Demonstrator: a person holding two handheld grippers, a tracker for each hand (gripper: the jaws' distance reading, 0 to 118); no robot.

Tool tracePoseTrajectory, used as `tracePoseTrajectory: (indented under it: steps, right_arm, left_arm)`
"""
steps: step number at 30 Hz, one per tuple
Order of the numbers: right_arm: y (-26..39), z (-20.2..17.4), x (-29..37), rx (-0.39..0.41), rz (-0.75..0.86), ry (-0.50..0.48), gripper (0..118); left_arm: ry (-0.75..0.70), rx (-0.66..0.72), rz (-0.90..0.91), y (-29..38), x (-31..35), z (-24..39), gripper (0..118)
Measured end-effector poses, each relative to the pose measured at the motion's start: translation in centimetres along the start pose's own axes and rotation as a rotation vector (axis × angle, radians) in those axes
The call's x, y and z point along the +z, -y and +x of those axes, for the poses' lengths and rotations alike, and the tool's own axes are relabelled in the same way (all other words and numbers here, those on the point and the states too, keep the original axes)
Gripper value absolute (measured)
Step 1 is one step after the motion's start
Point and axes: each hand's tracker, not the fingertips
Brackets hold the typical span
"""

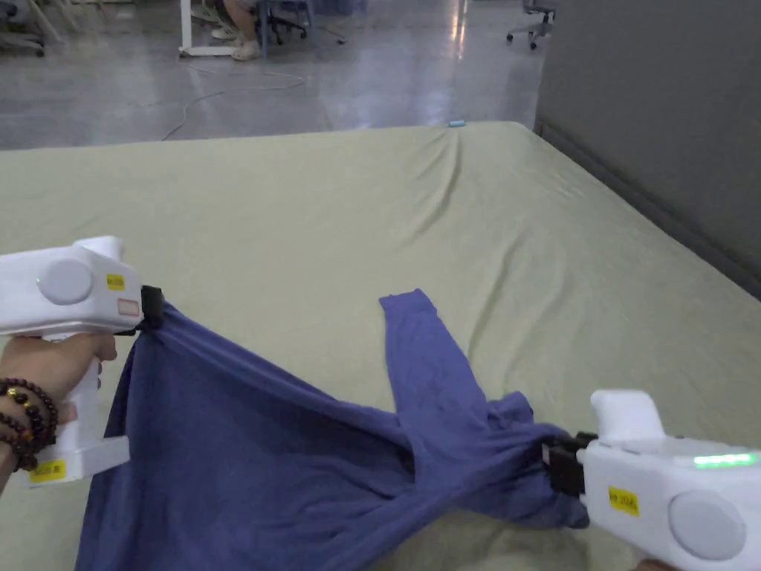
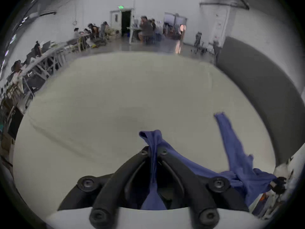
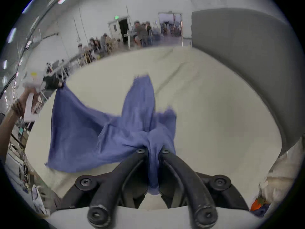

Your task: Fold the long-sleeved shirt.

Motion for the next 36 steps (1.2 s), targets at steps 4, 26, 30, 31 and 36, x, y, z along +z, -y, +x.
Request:
tracePoseTrajectory:
  steps: [4,26,30,31,36]
  right_arm:
    - [-9.3,-0.6,2.2,0.016,0.18,-0.002,5]
    - [-42.9,-7.7,11.4,0.155,0.479,0.004,5]
    - [-37.3,-6.4,5.5,0.14,0.357,-0.007,5]
    - [-35.7,-6.1,4.1,0.127,0.332,-0.005,5]
    - [-23.2,-4.1,-6.9,0.096,0.086,-0.02,5]
  left_arm:
    - [0.01,0.057,0.165,-4.8,9.0,-2.7,0]
    - [-0.057,0.066,0.671,-23.8,34.6,0.5,0]
    - [-0.062,0.058,0.538,-19.4,27.9,-0.5,0]
    - [-0.06,0.058,0.51,-17.9,26.0,-0.8,0]
    - [-0.045,0.088,0.244,-6.9,13.7,-2.6,0]
